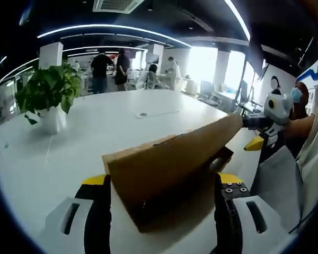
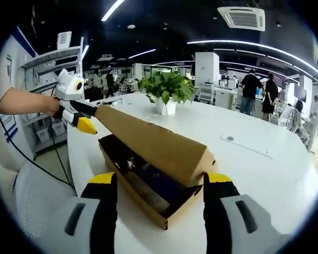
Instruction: Operate the shoe box by opening the lid, removing the specified soft item, and placing it in the target area until the item is outside and the box remains undamaged.
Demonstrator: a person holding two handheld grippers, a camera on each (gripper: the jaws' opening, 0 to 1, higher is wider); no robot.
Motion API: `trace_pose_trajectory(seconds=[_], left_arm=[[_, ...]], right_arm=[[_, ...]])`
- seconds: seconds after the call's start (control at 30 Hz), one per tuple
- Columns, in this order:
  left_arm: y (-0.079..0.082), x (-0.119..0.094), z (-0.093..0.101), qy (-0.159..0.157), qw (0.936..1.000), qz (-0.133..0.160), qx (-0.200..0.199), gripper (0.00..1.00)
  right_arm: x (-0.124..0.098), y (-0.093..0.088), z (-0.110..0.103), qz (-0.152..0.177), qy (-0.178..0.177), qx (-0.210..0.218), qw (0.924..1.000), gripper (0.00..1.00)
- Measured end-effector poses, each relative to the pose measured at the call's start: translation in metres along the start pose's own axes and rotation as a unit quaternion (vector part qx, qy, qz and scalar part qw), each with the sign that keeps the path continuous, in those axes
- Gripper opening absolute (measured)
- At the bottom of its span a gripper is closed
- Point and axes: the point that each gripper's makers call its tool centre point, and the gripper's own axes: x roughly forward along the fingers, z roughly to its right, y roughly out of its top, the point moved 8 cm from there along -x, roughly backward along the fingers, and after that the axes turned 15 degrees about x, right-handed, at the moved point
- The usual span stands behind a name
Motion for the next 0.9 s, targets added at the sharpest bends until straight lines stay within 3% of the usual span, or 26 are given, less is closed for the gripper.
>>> trace_pose_trajectory(seconds=[0.5, 0.9], left_arm=[[0.019, 0.003, -0.016, 0.014, 0.9997, 0.018, 0.007, 0.76], [0.024, 0.006, -0.035, 0.062, 0.9978, 0.016, 0.015, 0.47]], right_arm=[[0.005, 0.025, 0.006, 0.008, 0.004, -0.024, 0.9997, 0.65], [0.008, 0.036, 0.012, 0.009, 0.004, -0.033, 0.9994, 0.64]])
